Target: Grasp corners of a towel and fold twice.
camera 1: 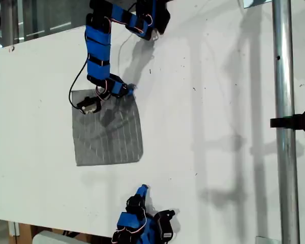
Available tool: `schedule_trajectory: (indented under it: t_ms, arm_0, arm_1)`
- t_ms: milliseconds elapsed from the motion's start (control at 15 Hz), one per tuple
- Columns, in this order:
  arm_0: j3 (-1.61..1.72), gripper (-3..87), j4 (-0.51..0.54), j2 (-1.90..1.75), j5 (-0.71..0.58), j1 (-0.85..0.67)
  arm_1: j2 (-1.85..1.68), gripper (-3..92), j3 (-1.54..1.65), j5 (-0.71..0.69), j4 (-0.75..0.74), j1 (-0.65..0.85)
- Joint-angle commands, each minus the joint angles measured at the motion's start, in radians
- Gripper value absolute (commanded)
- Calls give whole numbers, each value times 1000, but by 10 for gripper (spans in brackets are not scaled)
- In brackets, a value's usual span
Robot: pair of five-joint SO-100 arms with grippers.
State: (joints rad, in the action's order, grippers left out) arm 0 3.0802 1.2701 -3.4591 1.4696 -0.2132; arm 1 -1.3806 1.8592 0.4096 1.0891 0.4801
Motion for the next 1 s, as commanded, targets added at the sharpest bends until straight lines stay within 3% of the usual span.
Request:
schedule_trajectory:
  t_ms: [0,133,400,467,533,600,733,867,933]
  arm_0:
    - [-302,-29,-2,310,12,18]
    - [-818,-29,84,916,-164,-18]
    - [-1643,-29,339,1710,-672,-158]
    - [-1795,35,385,1848,-770,-166]
    - [-1902,238,411,1942,-816,-173]
    - [-1945,335,402,1987,-847,-176]
    - [-1954,366,370,2014,-882,-186]
    - [-1882,329,336,2043,-882,-184]
    - [-1781,322,261,2036,-882,-184]
  arm_1:
    - [-14,-2,-25,-3,-12,-20]
    - [-6,-2,-26,0,-32,-32]
    - [-17,-2,-28,14,-41,-60]
    - [-26,-2,-25,20,-41,-66]
    - [-35,-2,-20,25,-43,-74]
    - [-44,-2,-12,29,-46,-78]
    - [-63,-2,-3,35,-46,-86]
    - [-89,-2,6,38,-40,-89]
    - [-107,-2,14,41,-38,-92]
